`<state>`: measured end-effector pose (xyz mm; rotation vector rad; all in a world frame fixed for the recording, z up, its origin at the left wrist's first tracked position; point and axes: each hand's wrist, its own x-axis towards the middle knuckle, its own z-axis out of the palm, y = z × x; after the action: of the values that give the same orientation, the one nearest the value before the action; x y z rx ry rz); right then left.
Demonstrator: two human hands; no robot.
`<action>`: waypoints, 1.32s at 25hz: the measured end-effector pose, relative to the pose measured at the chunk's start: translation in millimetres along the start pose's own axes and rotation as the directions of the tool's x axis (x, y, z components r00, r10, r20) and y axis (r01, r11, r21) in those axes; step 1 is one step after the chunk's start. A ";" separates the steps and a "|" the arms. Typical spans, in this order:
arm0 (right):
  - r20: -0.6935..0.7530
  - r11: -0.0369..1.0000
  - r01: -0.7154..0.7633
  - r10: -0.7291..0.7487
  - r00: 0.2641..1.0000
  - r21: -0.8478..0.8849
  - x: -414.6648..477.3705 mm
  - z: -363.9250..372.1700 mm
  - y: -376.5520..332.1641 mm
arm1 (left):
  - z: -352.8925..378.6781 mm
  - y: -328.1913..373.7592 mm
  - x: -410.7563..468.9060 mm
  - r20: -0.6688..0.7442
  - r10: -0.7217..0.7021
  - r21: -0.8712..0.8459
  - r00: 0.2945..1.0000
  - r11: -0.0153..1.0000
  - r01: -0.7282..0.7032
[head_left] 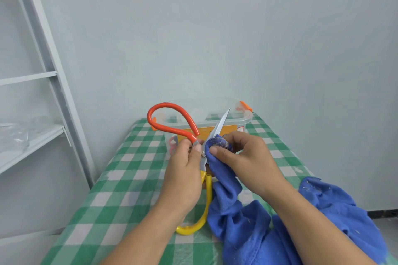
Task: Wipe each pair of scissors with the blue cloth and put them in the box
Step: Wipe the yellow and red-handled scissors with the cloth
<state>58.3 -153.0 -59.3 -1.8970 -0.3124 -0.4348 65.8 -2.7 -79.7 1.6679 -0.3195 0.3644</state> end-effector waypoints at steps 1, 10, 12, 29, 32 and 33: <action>0.032 0.998 -0.047 0.046 0.998 0.035 0.0 0.9 -0.6 | 0.5 -0.2 -0.6 0.006 -0.008 0.000 1.000 1.000 0.008; -0.055 0.973 -0.098 0.112 0.992 0.211 -1.1 8.2 4.4 | 11.5 8.7 -9.3 0.033 -0.053 0.042 0.998 0.998 0.051; -0.076 0.954 -0.104 0.130 0.989 0.280 -0.3 5.2 6.4 | 12.2 7.7 -9.6 0.044 -0.060 -0.004 0.997 0.998 0.060; 0.023 0.946 -0.257 0.258 0.966 0.200 -3.5 -2.3 -3.8 | 9.4 4.5 -7.0 0.081 -0.040 -0.086 0.996 0.995 0.047; 0.057 0.881 -0.292 0.292 0.955 0.371 -5.5 -2.1 -9.6 | 9.5 9.6 -11.5 0.078 0.014 -0.026 0.997 1.000 -0.012; 0.061 0.863 -0.289 0.290 0.955 0.414 -7.2 -1.2 -11.7 | 9.2 10.6 -12.1 0.076 0.032 -0.003 0.997 0.999 -0.032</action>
<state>46.9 -150.1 -52.3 -1.4863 -0.1008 -0.1486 50.9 -13.1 -76.1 1.6788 -0.4032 0.3252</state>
